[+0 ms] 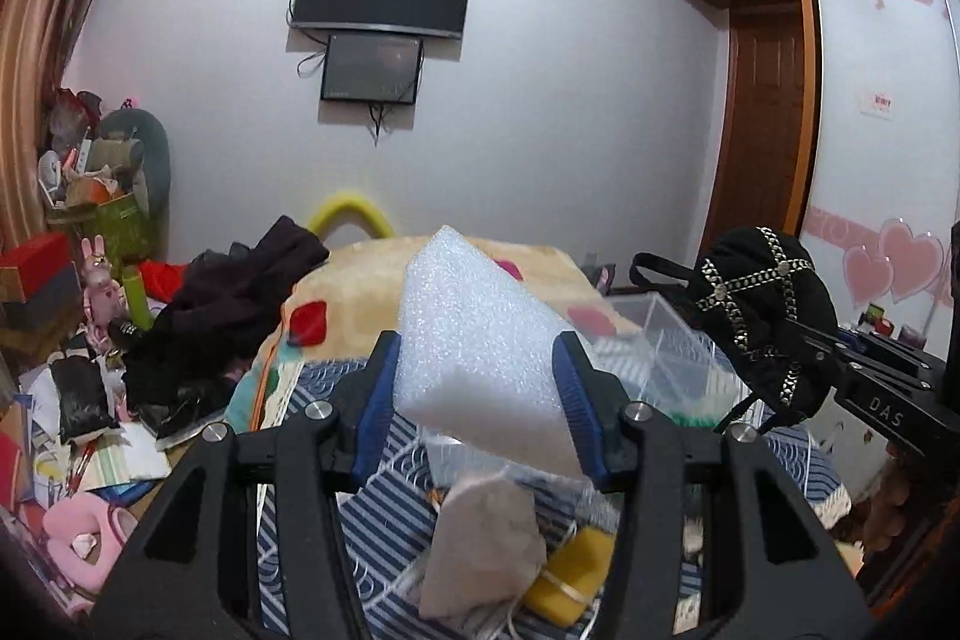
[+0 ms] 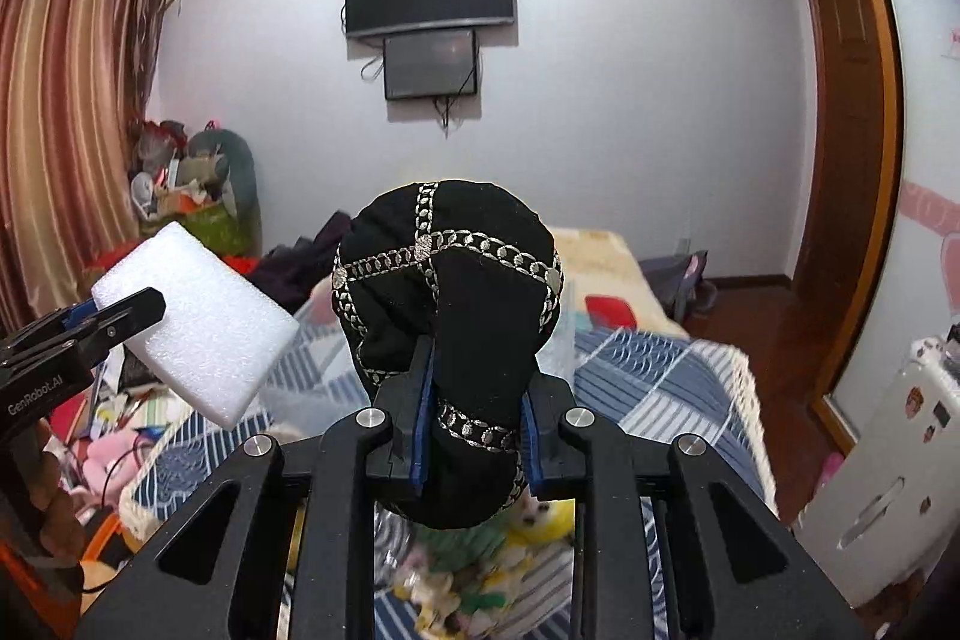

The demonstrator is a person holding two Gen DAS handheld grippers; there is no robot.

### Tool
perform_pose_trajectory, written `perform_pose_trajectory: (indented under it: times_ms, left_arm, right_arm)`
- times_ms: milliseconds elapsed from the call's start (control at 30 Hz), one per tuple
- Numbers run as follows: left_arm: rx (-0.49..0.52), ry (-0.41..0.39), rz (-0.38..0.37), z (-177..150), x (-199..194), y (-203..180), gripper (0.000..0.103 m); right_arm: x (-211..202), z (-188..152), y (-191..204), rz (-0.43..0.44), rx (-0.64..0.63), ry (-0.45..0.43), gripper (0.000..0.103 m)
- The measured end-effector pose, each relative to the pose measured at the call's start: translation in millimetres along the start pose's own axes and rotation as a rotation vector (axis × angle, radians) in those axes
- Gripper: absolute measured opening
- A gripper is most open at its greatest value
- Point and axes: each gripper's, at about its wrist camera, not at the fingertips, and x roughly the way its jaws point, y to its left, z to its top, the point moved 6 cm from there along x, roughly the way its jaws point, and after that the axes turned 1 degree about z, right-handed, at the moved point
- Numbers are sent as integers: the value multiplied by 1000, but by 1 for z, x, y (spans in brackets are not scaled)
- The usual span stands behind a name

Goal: Organize soft objects
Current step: 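Drop foam block into clear box with left tool while right tool drops black bag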

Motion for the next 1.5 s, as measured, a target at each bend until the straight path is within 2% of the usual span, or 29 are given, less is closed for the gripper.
perform_pose_trajectory:
  times_ms: [167, 467, 567, 600, 633, 700, 867, 1167, 1200, 1267, 1300, 1333, 1500]
  left_arm:
    - [1, -21, 18, 15, 18, 1, 51]
    - [-15, 50, 21, 18, 74, 1, 51]
    - [-25, 89, 23, 11, 94, 1, 50]
    - [-27, 104, 21, 7, 101, 1, 48]
    - [-29, 121, 18, 3, 107, 0, 38]
    - [-25, 161, 12, -5, 120, -3, 36]
    - [-13, 259, 10, -27, 145, -11, 36]
    - [-2, 363, -9, -50, 163, -18, 36]
    - [0, 367, -6, -50, 163, -18, 37]
    - [4, 368, -3, -50, 161, -19, 47]
    - [3, 364, -5, -50, 158, -19, 59]
    - [3, 360, -2, -48, 156, -19, 65]
    - [20, 303, 10, -36, 134, -19, 72]
  right_arm:
    - [14, 16, -7, -27, 6, -37, 21]
    - [53, 16, -2, -45, -10, -10, 21]
    - [68, 8, -2, -44, -21, 26, 21]
    - [73, 5, -2, -44, -25, 41, 21]
    - [80, -1, 0, -42, -32, 63, 21]
    - [87, -6, -2, -35, -37, 92, 21]
    - [103, -20, 4, -12, -64, 179, 21]
    - [118, -35, 12, 19, -117, 293, 24]
    - [117, -36, 13, 14, -124, 296, 26]
    - [115, -35, 11, 7, -132, 291, 27]
    - [114, -33, 11, 8, -133, 287, 31]
    - [109, -31, 11, 5, -134, 276, 36]
    - [96, -18, 8, -1, -121, 221, 51]
